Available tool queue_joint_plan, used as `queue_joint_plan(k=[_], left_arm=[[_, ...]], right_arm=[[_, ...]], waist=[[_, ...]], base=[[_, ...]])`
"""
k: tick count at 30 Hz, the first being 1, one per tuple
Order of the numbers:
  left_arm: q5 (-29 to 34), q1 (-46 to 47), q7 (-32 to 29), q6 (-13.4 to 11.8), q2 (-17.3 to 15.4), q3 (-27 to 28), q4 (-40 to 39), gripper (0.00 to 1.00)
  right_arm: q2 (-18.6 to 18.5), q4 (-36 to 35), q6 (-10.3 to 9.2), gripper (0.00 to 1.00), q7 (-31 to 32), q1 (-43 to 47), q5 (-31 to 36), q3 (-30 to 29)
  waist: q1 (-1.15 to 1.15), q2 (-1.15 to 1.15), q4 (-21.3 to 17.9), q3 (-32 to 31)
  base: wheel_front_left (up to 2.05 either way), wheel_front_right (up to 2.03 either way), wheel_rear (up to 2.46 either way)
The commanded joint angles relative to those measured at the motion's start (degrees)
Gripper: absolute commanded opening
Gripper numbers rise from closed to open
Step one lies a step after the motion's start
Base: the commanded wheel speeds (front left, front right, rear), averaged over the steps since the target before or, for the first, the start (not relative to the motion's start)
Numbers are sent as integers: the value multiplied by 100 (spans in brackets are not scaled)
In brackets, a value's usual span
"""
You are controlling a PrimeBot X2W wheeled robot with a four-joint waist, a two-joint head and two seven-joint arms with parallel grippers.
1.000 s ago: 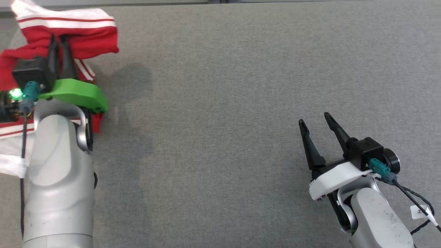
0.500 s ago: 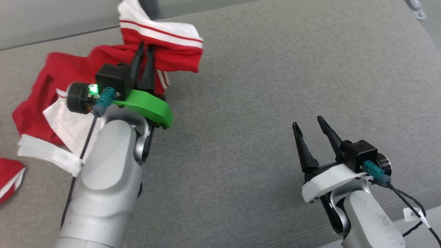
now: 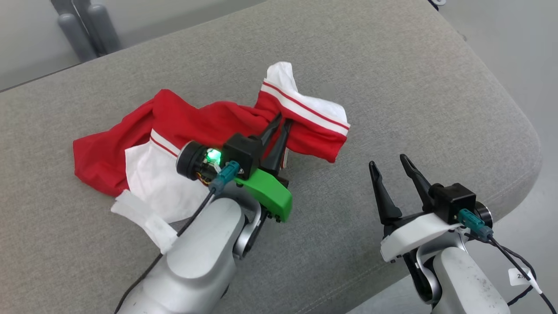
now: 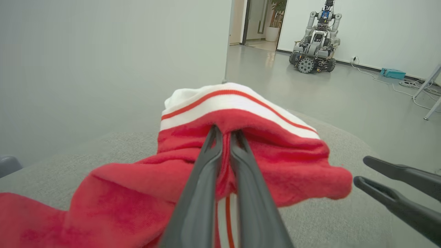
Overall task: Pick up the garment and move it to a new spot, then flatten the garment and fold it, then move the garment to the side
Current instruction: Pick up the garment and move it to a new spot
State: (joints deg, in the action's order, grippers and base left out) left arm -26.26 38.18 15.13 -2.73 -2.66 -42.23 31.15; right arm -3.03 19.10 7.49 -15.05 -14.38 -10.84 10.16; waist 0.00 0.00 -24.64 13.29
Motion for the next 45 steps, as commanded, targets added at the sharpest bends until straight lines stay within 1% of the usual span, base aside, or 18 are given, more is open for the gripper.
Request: queue_joint_plan(k=[1, 2, 3, 5, 7, 11, 14, 18, 25, 31, 38, 43, 45], left_arm=[[-77, -81, 4, -93, -41, -69, -10, 33], [-101, -110, 4, -151, -41, -110, -1, 80], [-83, -134, 4, -204, -41, -148, 26, 100], [-74, -178, 3, -285, -45, -128, 70, 100], [-100, -231, 3, -382, -44, 4, 79, 100], [193, -396, 2, -523, -39, 362, 100, 100], [456, -621, 1, -606, -44, 792, -15, 100], [766, -1161, 1, -706, -81, 1514, -337, 100], [1172, -2153, 1, -610, -76, 2531, -782, 100], [1459, -2784, 1, -490, -47, 3138, -1046, 100], [1595, -3425, 1, -412, -31, 3553, -1291, 100], [1517, -3767, 1, -414, -29, 3620, -1485, 100], [1484, -3825, 1, -451, -29, 3603, -1523, 100]], right_arm=[[7, 6, 0, 100, -19, 52, -13, -13], [9, 2, 0, 100, -19, 62, -10, -24], [10, -6, 0, 100, -19, 78, -4, -43], [11, -34, 0, 100, -19, 92, 9, -76], [11, -45, 0, 100, -19, 120, 29, -97], [8, -87, 0, 100, -19, 146, 26, -114], [7, -99, 0, 100, -19, 184, 50, -116], [8, -106, 0, 100, -19, 267, 106, -136], [-7, -52, 0, 100, -18, 429, 177, -174], [-6, -2, 0, 100, -18, 558, 220, -203], [-19, 57, 0, 100, -19, 685, 252, -281], [-49, 57, 0, 100, -19, 770, 253, -332], [-52, 65, 0, 100, -19, 805, 252, -393]], waist=[[0, 0, -66, -51], [0, 0, -54, -61], [0, 0, -27, -71], [0, 0, 54, -81], [0, 0, 150, -104], [0, 0, 358, -167], [0, 0, 535, -253], [0, 0, 787, -409], [0, 0, 1211, -675], [0, 0, 1447, -856], [0, 0, 1633, -1045], [0, 0, 1729, -1099], [0, 0, 1773, -1081]], base=[[0, 0, 0], [0, 0, 0], [0, 0, 0], [0, 0, 0], [0, 0, 0], [0, 0, 0], [0, 0, 0], [0, 0, 0], [0, 0, 0], [0, 0, 0], [0, 0, 0], [0, 0, 0], [0, 0, 0]])
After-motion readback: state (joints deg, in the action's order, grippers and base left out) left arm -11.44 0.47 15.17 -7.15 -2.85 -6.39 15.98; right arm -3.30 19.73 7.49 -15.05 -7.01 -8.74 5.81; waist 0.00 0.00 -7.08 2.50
